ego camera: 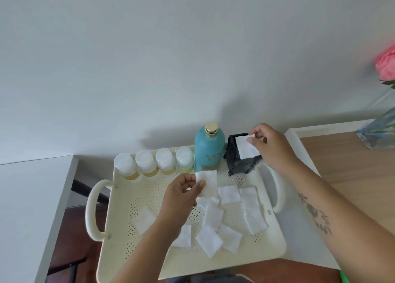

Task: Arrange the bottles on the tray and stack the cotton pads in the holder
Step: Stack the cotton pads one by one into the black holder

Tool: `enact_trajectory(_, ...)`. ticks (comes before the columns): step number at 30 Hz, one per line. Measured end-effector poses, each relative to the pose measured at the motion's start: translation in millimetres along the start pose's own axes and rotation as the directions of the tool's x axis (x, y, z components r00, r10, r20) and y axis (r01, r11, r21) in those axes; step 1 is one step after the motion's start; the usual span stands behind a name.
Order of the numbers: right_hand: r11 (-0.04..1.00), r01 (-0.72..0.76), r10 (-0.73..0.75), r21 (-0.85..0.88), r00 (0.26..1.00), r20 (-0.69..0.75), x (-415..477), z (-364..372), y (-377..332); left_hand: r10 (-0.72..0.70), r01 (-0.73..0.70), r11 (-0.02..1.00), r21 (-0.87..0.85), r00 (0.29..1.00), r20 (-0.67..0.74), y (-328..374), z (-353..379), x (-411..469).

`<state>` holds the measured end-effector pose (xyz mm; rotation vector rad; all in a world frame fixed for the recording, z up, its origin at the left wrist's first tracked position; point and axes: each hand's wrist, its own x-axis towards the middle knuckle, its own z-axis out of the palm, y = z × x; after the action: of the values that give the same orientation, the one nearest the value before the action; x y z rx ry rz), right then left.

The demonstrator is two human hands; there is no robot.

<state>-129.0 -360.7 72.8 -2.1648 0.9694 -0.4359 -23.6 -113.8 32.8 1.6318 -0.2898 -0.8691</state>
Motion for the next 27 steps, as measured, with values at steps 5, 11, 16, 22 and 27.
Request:
enact_trajectory(5, 0.998, 0.042, -0.046, 0.043, 0.996, 0.083, 17, 12, 9, 0.012, -0.010, 1.000, 0.019, 0.997, -0.075, 0, 18, -4)
enact_trajectory(11, 0.995, 0.090, -0.091, -0.036, 0.995, -0.031, 23, 12, 24, 0.015, -0.012, 1.000, 0.022, 0.991, -0.133, -3, 33, -13)
enact_trajectory(16, 0.999, 0.033, -0.033, -0.030, 0.999, 0.001, 28, 18, 29, 0.012, -0.010, 1.000, 0.016, 0.989, -0.148, -6, 43, -17)
enact_trajectory(22, 0.969, 0.110, -0.106, -0.222, 0.994, 0.027, 27, 19, 31, 0.009, -0.003, 0.999, 0.042, 0.988, -0.155, -5, 52, -15)
enact_trajectory(27, 0.863, 0.335, -0.392, -0.378, 0.916, -0.082, 5, 13, 36, 0.014, -0.008, 0.999, 0.039, 0.988, -0.153, -2, 57, -11)
